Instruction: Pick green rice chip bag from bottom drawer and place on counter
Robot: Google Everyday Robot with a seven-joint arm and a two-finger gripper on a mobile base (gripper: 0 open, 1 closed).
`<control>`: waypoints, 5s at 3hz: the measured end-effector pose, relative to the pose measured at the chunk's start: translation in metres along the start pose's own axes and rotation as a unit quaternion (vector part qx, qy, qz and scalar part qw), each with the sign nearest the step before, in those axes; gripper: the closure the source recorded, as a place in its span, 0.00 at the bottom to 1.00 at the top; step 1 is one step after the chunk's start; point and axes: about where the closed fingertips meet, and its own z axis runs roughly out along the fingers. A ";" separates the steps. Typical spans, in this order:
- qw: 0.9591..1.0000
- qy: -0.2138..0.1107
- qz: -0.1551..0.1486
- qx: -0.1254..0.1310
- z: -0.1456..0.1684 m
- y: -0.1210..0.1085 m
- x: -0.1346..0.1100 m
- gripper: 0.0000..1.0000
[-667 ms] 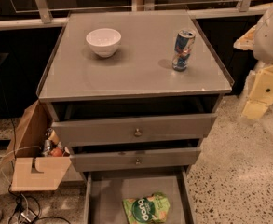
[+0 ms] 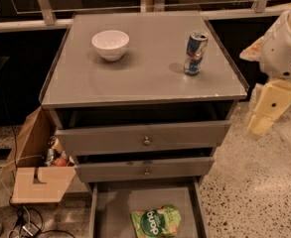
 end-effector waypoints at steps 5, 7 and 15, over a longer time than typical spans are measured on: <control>0.996 -0.024 -0.067 -0.045 0.162 0.084 -0.038 0.00; 0.994 -0.008 -0.086 -0.062 0.234 0.124 -0.016 0.00; 0.984 -0.030 -0.135 -0.113 0.476 0.177 -0.023 0.00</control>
Offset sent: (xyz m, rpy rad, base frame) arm -0.0063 0.0447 -0.1187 0.1691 0.0389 0.1156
